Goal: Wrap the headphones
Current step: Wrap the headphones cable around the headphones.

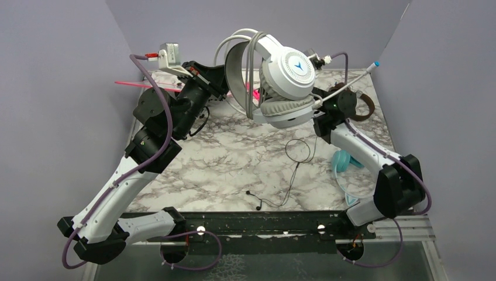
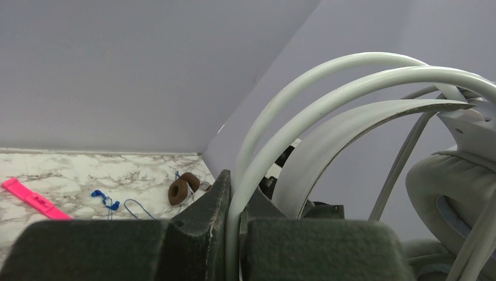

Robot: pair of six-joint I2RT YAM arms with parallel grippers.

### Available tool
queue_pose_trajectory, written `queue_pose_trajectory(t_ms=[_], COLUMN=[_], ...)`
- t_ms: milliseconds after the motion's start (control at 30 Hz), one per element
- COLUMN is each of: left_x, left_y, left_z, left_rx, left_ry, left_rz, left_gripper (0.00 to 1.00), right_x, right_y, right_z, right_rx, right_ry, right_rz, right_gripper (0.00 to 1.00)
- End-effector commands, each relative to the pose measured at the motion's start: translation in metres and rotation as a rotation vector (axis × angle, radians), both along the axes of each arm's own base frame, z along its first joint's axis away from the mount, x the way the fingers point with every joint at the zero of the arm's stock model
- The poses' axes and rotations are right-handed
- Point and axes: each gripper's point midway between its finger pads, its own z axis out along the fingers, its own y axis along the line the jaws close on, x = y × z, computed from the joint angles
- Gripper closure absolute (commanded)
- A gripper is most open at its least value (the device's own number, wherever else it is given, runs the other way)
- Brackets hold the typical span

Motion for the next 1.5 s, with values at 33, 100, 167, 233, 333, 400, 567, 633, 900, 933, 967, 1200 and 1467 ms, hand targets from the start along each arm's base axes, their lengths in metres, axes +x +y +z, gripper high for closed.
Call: queue_pose_trajectory(t_ms=[33,100,167,233,333,400,567,633,900,933,967,1200,1467], left_x=[-0.017,-0.017,-0.017,-0.018,-0.018,-0.018,-0.019,-0.019,-0.020,-0.020,-0.020,-0.019,-0.018], left_y=[0.026,0.024,0.020,0.019,0.019,0.020,0.019,0.018,0.017,0.017,0.016,0.013,0.009], left_z=[0.049,0.049,0.049,0.048,0.048,0.048,0.048,0.048,0.048,0.048,0.048,0.048,0.044], left_rx=[-0.135,-0.135,-0.137,-0.138,-0.142,-0.141,-0.143,-0.144,-0.149,-0.150,-0.150,-0.149,-0.156], left_ry=[-0.107,-0.108,-0.108,-0.106,-0.104,-0.103,-0.104,-0.104,-0.101,-0.101,-0.102,-0.101,-0.093], left_rz=[0.039,0.028,0.014,0.007,0.003,0.005,0.000,-0.004,-0.010,-0.013,-0.016,-0.027,-0.040], left_gripper=[1.00,1.00,1.00,1.00,1.00,1.00,1.00,1.00,1.00,1.00,1.00,1.00,1.00], right_x=[0.003,0.004,0.005,0.009,0.014,0.015,0.013,0.010,0.013,0.013,0.012,0.013,0.012], right_y=[-0.008,-0.007,-0.005,-0.004,-0.003,-0.003,-0.001,0.000,0.002,0.003,0.003,0.003,0.007], right_z=[0.002,0.004,0.008,0.011,0.013,0.011,0.009,0.014,0.022,0.022,0.022,0.022,0.028], right_rx=[-0.031,-0.040,-0.041,-0.041,-0.042,-0.047,-0.021,0.002,0.046,0.054,0.061,0.083,0.111], right_ry=[0.006,0.000,-0.019,-0.024,-0.027,-0.016,-0.024,-0.045,-0.058,-0.062,-0.065,-0.076,-0.085], right_rz=[-0.139,-0.143,-0.128,-0.131,-0.148,-0.154,-0.126,-0.095,-0.073,-0.064,-0.052,-0.054,-0.028], right_gripper=[0.44,0.39,0.38,0.37,0.36,0.36,0.36,0.37,0.45,0.45,0.46,0.39,0.48])
